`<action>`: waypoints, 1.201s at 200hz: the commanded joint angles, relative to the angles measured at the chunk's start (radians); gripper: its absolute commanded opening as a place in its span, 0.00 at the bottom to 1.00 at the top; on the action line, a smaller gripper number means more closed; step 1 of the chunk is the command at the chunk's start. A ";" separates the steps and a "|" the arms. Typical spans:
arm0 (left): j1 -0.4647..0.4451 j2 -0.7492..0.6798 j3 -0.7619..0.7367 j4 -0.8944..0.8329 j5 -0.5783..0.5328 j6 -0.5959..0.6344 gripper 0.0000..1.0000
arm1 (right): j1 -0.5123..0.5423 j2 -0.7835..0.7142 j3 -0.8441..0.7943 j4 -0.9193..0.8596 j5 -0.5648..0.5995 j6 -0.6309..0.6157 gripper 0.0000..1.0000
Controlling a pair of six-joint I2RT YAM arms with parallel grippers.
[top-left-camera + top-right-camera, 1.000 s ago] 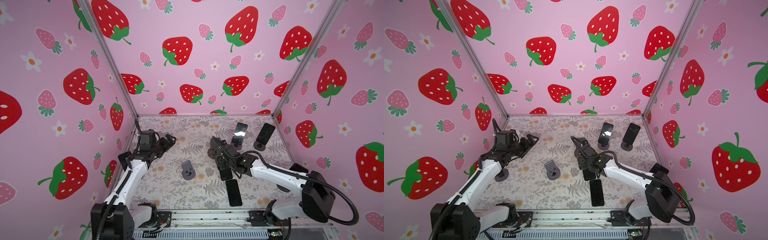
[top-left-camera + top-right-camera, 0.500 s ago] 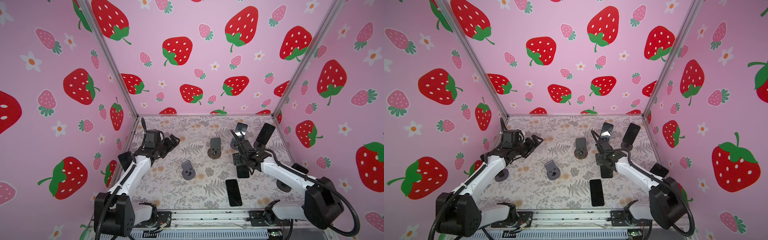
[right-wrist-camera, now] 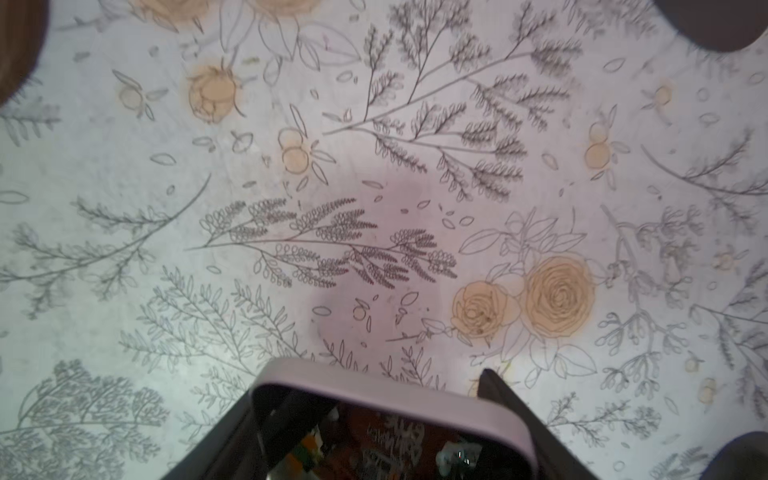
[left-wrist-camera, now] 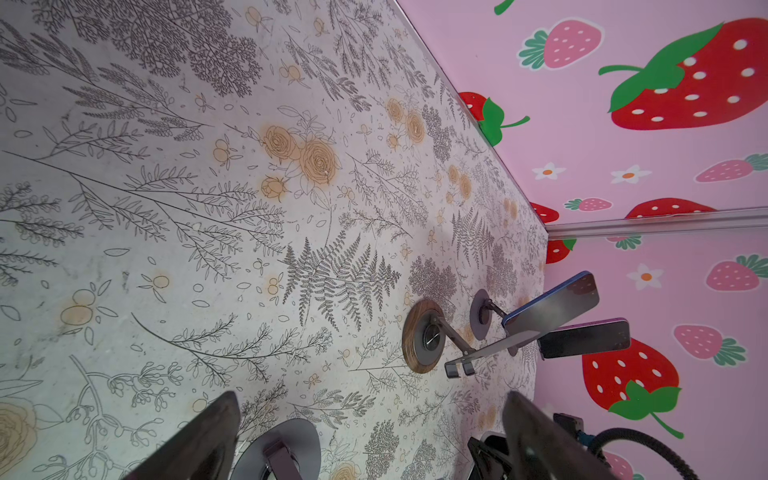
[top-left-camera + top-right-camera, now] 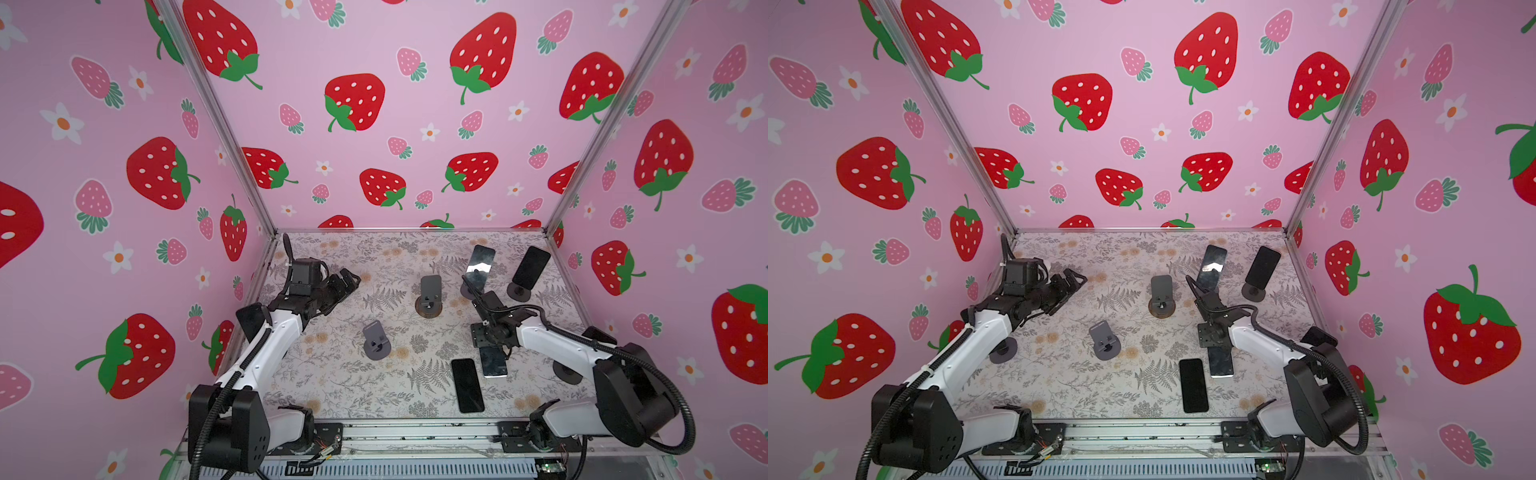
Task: Remove the phone from the phone stand
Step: 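Lower the held phone and lay it flat beside the first phone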
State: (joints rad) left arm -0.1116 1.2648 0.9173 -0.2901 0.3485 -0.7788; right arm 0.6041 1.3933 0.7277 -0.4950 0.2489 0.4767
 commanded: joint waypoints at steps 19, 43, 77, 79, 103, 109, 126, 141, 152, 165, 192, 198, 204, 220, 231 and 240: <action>-0.005 -0.012 0.034 -0.007 -0.001 0.010 1.00 | 0.048 -0.001 -0.012 0.001 -0.079 0.045 0.69; -0.005 -0.015 0.027 -0.002 -0.010 0.009 1.00 | 0.082 0.005 -0.022 0.006 -0.110 0.067 0.69; -0.005 -0.013 0.016 0.005 -0.012 0.007 1.00 | 0.101 -0.003 -0.040 0.015 -0.134 0.100 0.69; -0.005 -0.012 0.015 0.006 -0.013 0.007 1.00 | 0.102 -0.004 -0.040 0.017 -0.136 0.101 0.69; -0.005 0.004 0.027 0.002 0.002 0.015 1.00 | 0.113 -0.002 -0.049 0.038 -0.180 0.120 0.69; -0.005 0.005 0.030 0.001 0.002 0.016 1.00 | 0.115 0.002 -0.050 0.045 -0.193 0.120 0.69; -0.005 0.005 0.029 0.001 0.001 0.015 1.00 | 0.117 0.018 -0.048 0.048 -0.203 0.107 0.69; -0.005 0.001 0.025 0.005 0.000 0.012 1.00 | 0.117 0.031 -0.040 0.041 -0.185 0.093 0.69; -0.005 -0.001 0.025 0.002 0.001 0.014 1.00 | 0.117 0.040 -0.034 0.039 -0.182 0.081 0.69; -0.005 -0.005 0.025 -0.003 -0.001 0.016 1.00 | 0.117 0.048 -0.033 0.045 -0.202 0.065 0.70; -0.004 -0.008 0.020 -0.001 -0.009 0.014 1.00 | 0.128 0.076 -0.031 0.060 -0.210 0.019 0.70; -0.005 -0.008 0.019 0.002 -0.007 0.012 1.00 | 0.131 0.082 -0.028 0.065 -0.206 0.008 0.70; -0.005 -0.007 0.019 0.003 -0.005 0.012 1.00 | 0.134 0.088 -0.023 0.064 -0.197 0.003 0.70; -0.005 -0.001 0.024 0.001 0.000 0.010 1.00 | 0.138 0.099 -0.014 0.064 -0.181 0.003 0.70; -0.005 -0.001 0.026 0.002 0.001 0.010 1.00 | 0.138 0.101 -0.015 0.073 -0.185 0.003 0.72; -0.005 -0.001 0.026 0.002 -0.001 0.009 1.00 | 0.140 0.102 -0.019 0.076 -0.189 0.003 0.72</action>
State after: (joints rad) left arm -0.1116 1.2652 0.9173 -0.2909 0.3485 -0.7712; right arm 0.7372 1.4666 0.7162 -0.4229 0.0692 0.4946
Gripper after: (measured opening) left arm 0.996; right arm 0.735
